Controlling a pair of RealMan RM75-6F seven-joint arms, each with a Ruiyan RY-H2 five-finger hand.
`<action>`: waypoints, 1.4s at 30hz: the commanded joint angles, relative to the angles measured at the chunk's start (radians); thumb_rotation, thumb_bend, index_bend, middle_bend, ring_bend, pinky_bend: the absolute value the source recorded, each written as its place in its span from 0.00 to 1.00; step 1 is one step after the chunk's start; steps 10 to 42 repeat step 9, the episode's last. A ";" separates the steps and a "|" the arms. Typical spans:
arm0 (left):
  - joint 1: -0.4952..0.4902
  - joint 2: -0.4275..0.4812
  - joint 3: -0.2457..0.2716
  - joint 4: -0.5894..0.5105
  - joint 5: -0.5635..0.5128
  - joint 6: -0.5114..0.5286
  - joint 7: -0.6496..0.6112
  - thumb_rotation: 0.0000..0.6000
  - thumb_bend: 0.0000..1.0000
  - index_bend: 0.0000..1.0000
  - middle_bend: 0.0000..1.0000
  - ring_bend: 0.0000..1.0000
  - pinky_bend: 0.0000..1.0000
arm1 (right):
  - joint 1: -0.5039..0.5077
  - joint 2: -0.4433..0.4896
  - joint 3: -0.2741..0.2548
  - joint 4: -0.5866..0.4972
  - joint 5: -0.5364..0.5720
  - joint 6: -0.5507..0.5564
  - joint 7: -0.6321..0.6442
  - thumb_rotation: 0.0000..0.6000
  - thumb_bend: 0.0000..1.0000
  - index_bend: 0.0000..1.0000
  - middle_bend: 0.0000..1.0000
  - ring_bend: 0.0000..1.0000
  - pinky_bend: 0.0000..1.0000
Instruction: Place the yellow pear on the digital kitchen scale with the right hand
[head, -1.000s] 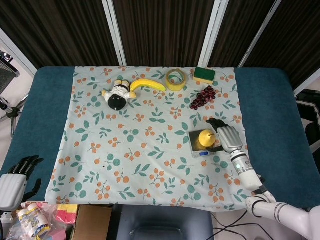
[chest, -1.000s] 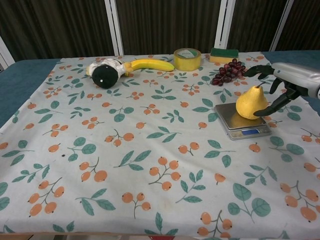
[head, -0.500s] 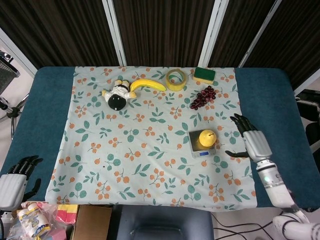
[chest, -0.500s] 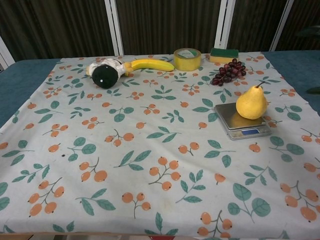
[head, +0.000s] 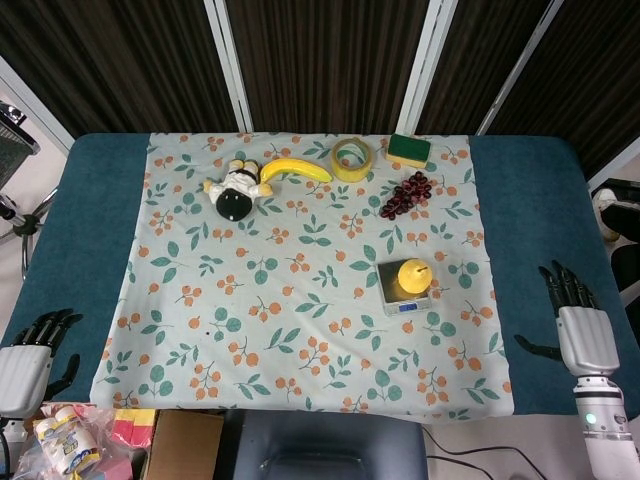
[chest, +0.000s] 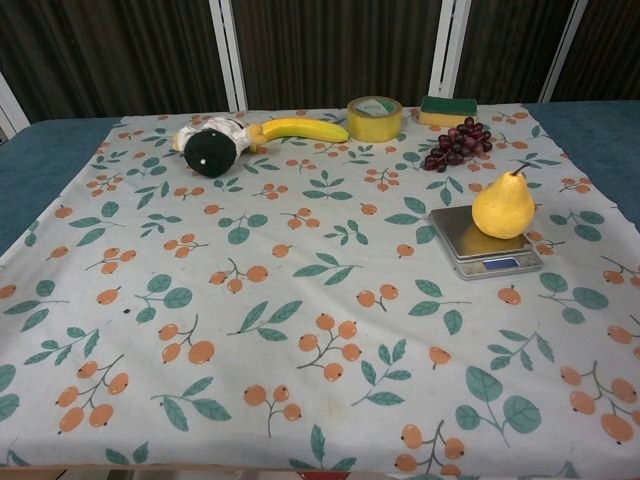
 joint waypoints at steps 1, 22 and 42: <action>0.000 0.001 0.000 -0.001 0.000 0.000 0.000 1.00 0.45 0.22 0.16 0.14 0.33 | -0.002 -0.009 -0.009 0.000 -0.025 -0.009 -0.014 1.00 0.24 0.00 0.00 0.00 0.25; 0.004 0.003 0.004 -0.002 0.004 0.003 -0.002 1.00 0.45 0.22 0.16 0.14 0.33 | -0.016 -0.042 -0.006 0.041 -0.090 0.028 0.019 1.00 0.24 0.00 0.00 0.00 0.25; 0.004 0.003 0.004 -0.002 0.004 0.003 -0.002 1.00 0.45 0.22 0.16 0.14 0.33 | -0.016 -0.042 -0.006 0.041 -0.090 0.028 0.019 1.00 0.24 0.00 0.00 0.00 0.25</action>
